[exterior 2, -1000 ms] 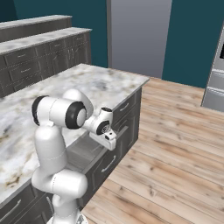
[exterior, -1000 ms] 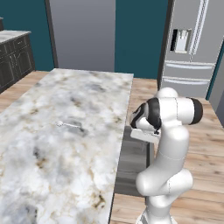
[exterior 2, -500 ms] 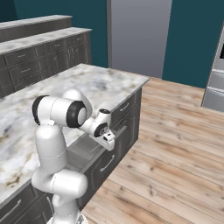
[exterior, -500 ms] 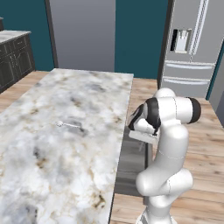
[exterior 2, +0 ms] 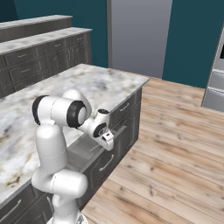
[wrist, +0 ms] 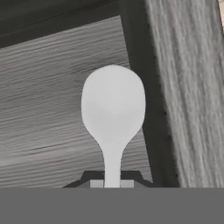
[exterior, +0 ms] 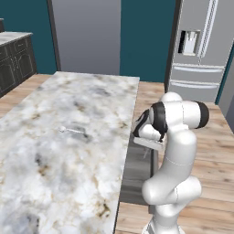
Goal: Organize the utensils by type. Pick up the wooden spoons from the counter and place them in the open cabinet. Then pick up the metallic utensils from the counter and place them in the open drawer.
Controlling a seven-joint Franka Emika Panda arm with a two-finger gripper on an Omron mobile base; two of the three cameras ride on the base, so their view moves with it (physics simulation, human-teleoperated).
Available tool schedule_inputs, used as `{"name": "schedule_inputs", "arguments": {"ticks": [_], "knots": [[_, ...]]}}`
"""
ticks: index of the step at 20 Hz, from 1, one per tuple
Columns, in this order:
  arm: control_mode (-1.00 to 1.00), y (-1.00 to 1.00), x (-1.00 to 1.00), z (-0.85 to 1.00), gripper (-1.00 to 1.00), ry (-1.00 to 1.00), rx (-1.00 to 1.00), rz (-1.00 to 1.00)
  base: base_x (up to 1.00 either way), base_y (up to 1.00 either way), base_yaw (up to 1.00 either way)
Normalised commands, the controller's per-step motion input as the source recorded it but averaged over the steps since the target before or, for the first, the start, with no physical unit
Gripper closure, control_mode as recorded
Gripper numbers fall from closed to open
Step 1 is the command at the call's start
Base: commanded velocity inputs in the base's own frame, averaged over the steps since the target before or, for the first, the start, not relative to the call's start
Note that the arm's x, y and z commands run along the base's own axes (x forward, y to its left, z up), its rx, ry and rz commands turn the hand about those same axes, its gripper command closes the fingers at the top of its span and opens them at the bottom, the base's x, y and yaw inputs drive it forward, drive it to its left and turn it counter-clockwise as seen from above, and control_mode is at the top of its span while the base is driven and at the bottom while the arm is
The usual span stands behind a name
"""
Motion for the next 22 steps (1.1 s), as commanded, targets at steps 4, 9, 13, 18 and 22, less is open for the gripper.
{"name": "schedule_inputs", "arguments": {"ticks": [4,9,13,18,22], "knots": [[-1.00,-0.35,-0.11,-0.39,1.00,0.00,0.00,0.00,0.00,0.00,0.00],[-1.00,-0.43,-0.18,-0.42,1.00,0.03,0.00,0.00,0.00,0.00,0.00],[-1.00,-0.43,-0.18,-0.44,1.00,0.03,0.00,0.00,0.00,0.00,0.00],[-1.00,-0.43,-0.18,-0.44,1.00,0.02,0.00,0.00,0.00,0.00,0.00],[-1.00,-0.44,-0.16,-0.43,1.00,0.03,0.00,0.00,0.00,0.00,0.00]]}}
